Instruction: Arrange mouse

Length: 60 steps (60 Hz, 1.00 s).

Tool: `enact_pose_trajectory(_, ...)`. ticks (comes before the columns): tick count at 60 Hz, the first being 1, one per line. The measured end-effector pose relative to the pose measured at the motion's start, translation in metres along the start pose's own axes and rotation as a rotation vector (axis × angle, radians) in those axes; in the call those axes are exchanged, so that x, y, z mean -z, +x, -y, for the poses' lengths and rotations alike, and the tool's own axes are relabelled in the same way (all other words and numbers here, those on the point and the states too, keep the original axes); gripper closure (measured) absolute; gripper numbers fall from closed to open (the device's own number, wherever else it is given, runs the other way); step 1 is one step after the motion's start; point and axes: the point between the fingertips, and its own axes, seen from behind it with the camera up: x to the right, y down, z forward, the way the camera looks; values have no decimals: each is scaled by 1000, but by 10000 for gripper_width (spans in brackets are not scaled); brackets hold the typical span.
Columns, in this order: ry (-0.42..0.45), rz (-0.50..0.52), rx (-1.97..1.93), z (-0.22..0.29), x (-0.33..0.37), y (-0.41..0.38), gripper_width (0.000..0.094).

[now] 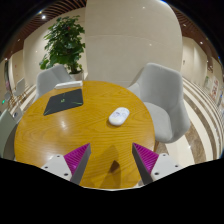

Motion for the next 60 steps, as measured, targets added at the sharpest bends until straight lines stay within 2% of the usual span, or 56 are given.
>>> enact_pose_trajectory(23, -5, 11, -10, 31, -102, 15, 59)
enact_pose_trajectory(47, -4, 29, 1, 76, -168, 7, 59)
enact_pose_trajectory(52, -6, 20, -4, 83, -176, 8, 120)
enact_pose_trajectory(58, -7, -25, 7, 88, -183, 19, 454)
enact_pose_trajectory(60, -9, -30, 1, 88, -185, 19, 456)
